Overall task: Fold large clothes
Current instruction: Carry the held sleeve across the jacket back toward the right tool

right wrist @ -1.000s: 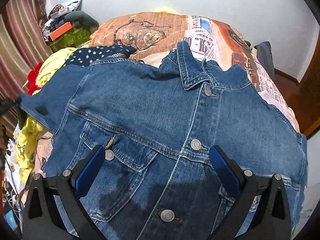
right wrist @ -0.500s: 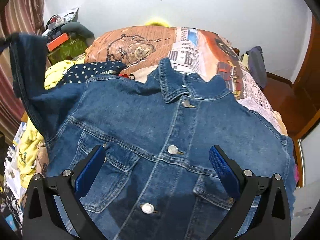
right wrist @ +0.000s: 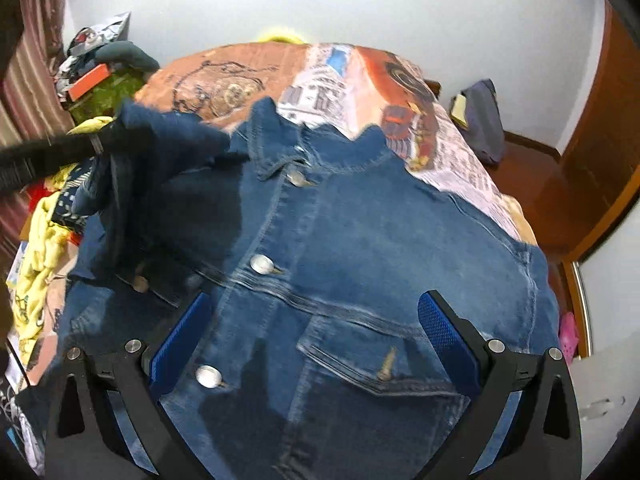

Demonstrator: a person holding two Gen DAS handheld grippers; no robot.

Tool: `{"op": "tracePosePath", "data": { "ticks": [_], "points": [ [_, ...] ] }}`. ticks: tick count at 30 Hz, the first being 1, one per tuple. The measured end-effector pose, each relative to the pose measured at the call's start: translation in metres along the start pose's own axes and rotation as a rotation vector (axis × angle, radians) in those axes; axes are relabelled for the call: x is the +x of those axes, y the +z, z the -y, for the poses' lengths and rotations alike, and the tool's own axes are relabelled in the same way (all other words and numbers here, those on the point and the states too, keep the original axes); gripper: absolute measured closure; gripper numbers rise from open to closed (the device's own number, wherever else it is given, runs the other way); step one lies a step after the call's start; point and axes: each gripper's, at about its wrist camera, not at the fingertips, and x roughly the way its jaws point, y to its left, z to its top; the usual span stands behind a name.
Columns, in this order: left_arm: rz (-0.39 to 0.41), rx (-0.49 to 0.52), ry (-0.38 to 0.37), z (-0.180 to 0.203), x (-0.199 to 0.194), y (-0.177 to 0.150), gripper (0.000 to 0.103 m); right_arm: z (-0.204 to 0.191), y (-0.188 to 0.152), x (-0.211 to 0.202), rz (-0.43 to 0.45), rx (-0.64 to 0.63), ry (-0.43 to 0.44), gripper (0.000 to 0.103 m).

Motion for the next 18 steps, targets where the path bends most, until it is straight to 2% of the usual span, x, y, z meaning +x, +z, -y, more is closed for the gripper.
{"op": "tracePosePath", "data": {
  "ticks": [5,10,15,18],
  "points": [
    [-0.146,0.004,-0.091,0.017,0.046,-0.023,0.094,0.018,-0.011,0.006,-0.039,0.034,-0.013,0.000],
    [-0.282,0.011,-0.122,0.021,0.076,-0.045,0.094,0.025,-0.018,0.006,-0.054,0.031,-0.037,0.000],
    [-0.301,-0.002,-0.148,0.017,0.068,-0.055,0.093,0.023,-0.020,0.001,-0.055,0.016,-0.047,0.000],
    [-0.261,0.009,-0.110,0.009,0.040,-0.054,0.093,0.017,-0.017,-0.004,-0.046,0.000,-0.049,0.000]
  ]
}}
